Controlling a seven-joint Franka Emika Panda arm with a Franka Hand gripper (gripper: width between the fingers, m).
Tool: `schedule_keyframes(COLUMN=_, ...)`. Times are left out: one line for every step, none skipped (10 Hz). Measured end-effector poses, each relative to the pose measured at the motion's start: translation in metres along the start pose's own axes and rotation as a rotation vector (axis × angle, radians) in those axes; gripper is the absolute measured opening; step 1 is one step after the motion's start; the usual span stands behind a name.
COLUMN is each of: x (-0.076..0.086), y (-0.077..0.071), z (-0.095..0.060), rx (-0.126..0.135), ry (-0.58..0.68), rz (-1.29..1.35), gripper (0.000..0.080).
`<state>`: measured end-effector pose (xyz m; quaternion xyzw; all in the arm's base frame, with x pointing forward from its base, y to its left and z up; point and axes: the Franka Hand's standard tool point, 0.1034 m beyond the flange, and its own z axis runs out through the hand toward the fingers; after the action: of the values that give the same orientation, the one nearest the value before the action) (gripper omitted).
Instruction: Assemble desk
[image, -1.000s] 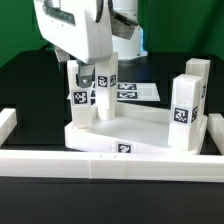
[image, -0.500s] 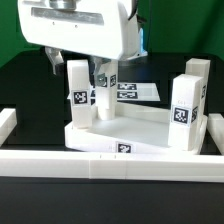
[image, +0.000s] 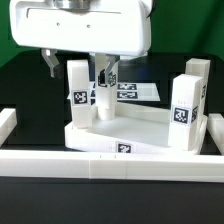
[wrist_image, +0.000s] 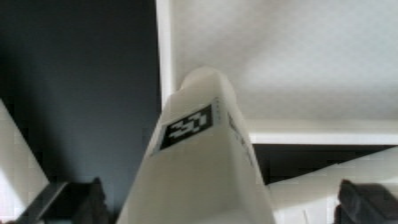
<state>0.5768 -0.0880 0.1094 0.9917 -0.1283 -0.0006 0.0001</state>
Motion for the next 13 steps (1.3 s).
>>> schedule_keyframes(x=0.0003, y=0.0007, z=0.0003, rx=-0.002, ry=0.004, rz=-0.067, gripper=0.0649)
schedule_keyframes(x=0.0007, y=0.0018, z=0.0003, rx=-0.005, ry=0.007, rz=-0.127, gripper=0.0649)
schedule_keyframes(x=0.0008, y=0.0031, z=0.0003, rx=-0.011, ry=0.006, rz=-0.198, gripper=0.0649)
schedule_keyframes(x=0.0008, y=0.0041, z=0.0003, rx=-0.013, ry=0.005, rz=-0.259, gripper=0.0649)
schedule_keyframes(x=0.0008, y=0.0051, z=0.0002, rx=-0.02, ry=0.002, rz=-0.32, gripper=0.0649)
schedule_keyframes(x=0.0009, y=0.006, z=0.0002, rx=-0.022, ry=0.001, rz=-0.355, gripper=0.0649)
schedule_keyframes(x=0.001, y=0.0075, z=0.0001, rx=-0.027, ry=-0.001, rz=-0.423, gripper=0.0649)
schedule_keyframes(x=0.001, y=0.0079, z=0.0001, rx=-0.029, ry=-0.002, rz=-0.427, gripper=0.0649)
schedule_keyframes(x=0.001, y=0.008, z=0.0002, rx=-0.029, ry=-0.002, rz=-0.424, gripper=0.0526)
schedule_keyframes(x=0.001, y=0.008, z=0.0002, rx=-0.029, ry=-0.002, rz=-0.423, gripper=0.0388)
schedule_keyframes(x=0.0011, y=0.008, z=0.0003, rx=-0.029, ry=-0.001, rz=-0.395, gripper=0.0292)
schedule_keyframes(x=0.0011, y=0.0084, z=0.0003, rx=-0.029, ry=-0.001, rz=-0.376, gripper=0.0292)
schedule_keyframes(x=0.0011, y=0.0084, z=0.0004, rx=-0.029, ry=0.0, rz=-0.324, gripper=0.0292)
